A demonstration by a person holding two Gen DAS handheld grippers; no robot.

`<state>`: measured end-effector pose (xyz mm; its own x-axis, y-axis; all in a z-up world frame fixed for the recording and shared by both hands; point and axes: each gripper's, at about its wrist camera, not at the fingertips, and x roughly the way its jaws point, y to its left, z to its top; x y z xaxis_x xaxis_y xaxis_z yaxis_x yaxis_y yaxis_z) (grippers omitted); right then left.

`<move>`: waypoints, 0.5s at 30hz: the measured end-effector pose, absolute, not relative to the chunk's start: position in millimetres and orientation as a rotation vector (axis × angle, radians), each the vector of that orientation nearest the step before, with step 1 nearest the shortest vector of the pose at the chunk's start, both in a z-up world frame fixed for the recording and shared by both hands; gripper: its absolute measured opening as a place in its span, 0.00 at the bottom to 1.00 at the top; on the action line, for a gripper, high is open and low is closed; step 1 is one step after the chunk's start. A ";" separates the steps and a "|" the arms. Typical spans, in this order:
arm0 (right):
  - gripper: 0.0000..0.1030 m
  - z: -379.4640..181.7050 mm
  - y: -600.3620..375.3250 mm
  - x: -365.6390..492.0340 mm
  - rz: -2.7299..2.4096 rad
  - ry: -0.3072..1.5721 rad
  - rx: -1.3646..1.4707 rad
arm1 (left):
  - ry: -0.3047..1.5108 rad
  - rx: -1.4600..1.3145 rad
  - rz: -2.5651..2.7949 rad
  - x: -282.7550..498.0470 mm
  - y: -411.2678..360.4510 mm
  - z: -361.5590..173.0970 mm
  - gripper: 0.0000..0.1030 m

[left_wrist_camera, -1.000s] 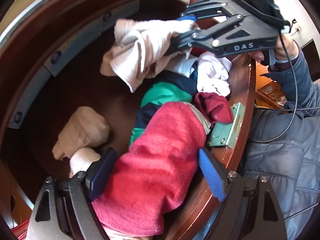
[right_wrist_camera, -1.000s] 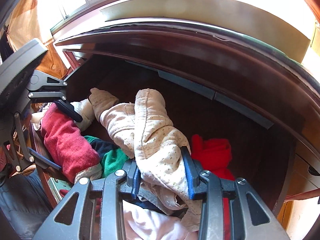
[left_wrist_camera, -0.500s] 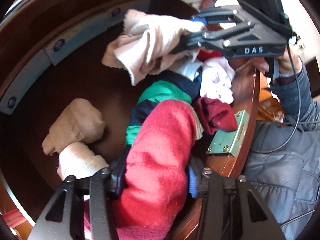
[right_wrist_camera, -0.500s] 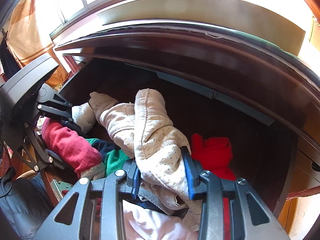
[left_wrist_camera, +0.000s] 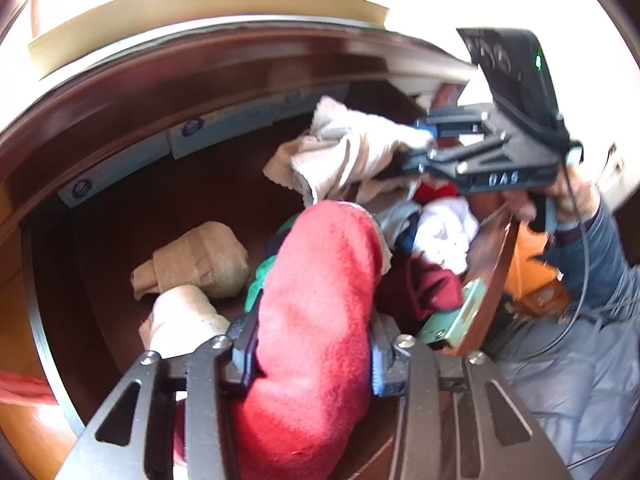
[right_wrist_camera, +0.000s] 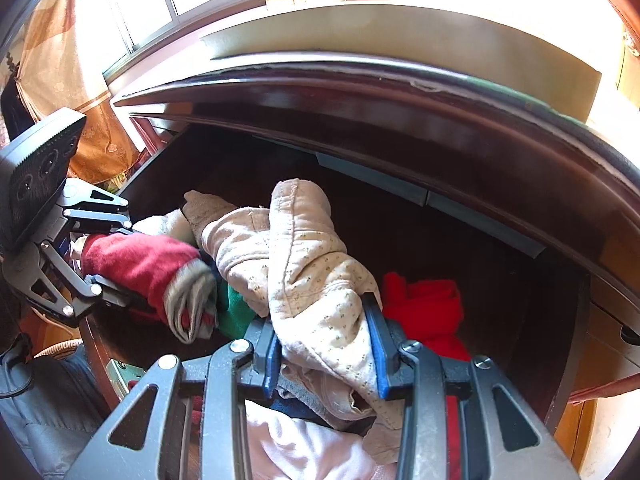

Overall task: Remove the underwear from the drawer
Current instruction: 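Grasp the dark red sock with the left tool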

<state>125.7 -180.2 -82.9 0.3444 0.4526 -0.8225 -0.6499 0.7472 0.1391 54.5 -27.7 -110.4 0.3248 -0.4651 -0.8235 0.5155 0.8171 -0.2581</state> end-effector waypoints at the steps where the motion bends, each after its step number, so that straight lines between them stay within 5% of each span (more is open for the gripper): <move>1: 0.37 -82.9 -181.5 124.2 0.726 0.984 -0.224 | 1.044 0.042 -0.629 53.1 -26.5 -109.1 0.37; 15: 0.37 -71.4 -199.8 110.8 0.736 0.906 -0.180 | 0.888 -0.111 -0.526 51.6 -18.1 -87.7 0.33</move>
<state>110.8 -199.8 -71.4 0.3947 0.5041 -0.7682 -0.6490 0.7448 0.1553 51.6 -18.1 -87.7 0.5136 -0.4810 -0.7105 0.3913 0.8683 -0.3049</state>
